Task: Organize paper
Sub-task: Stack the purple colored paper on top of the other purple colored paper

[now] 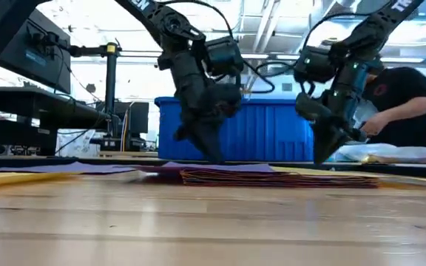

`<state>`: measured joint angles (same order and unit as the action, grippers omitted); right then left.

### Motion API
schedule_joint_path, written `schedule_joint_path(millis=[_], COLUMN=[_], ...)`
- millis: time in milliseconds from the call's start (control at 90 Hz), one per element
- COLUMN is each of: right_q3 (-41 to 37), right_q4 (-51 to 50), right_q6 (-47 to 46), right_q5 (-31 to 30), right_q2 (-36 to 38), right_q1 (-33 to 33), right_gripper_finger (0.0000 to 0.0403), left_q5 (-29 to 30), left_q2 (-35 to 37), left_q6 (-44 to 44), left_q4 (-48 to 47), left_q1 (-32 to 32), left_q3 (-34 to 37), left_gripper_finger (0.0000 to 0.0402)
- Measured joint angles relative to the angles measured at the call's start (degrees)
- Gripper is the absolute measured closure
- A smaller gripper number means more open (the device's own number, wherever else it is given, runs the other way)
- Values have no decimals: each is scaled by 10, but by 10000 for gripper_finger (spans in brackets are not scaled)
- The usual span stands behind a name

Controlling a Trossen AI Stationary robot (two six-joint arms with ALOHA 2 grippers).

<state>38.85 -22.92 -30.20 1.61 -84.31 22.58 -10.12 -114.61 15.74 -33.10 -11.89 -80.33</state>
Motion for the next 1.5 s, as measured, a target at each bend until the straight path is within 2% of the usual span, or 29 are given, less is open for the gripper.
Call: schedule_joint_path(millis=[267, 478, 544, 633, 744, 800, 933, 1067, 1133, 1222, 1367, 1500], right_q3=[6, 3, 2, 2, 2, 1, 1, 1, 1, 1, 1, 1], right_q4=[-5, -13, -17, -17, -17, -17, -17, -17, -20, -22, -21, -20], right_q6=[3, 33, 33, 33, 33, 33, 33, 33, 33, 33, 34, 35], right_q5=[0, 5, 5, 4, 3, 2, 2, 2, 0, -1, -2, 0], right_q2=[-63, -51, -46, -41, -41, -41, -41, -41, -41, -41, -41, -40], right_q1=[-6, 6, 9, 11, 11, 11, 11, 10, 10, 10, 10, 12], right_gripper_finger=[403, 403, 403, 403, 403, 403, 403, 403, 403, 403, 403, 403], left_q5=[115, 230, 246, 205, 19, -47, -64, -80, -67, -14, 144, 158], left_q2=[0, 2, 4, 12, 27, 26, -7, -54, -64, -69, -57, -39], left_q6=[-103, -114, -105, -101, -107, -99, -107, -129, -130, -142, -170, -159], left_q4=[-218, -270, -280, -264, -170, -122, -92, -118, -142, -192, -259, -268], left_q1=[-44, -78, -84, -81, -62, -51, -27, -17, -17, -21, -40, -63], left_q3=[1, -4, -20, -42, -53, -48, -46, -46, -49, -49, -48, -45], left_gripper_finger=[402, 402, 402, 402, 402, 402, 402, 402, 402, 402, 402, 402])
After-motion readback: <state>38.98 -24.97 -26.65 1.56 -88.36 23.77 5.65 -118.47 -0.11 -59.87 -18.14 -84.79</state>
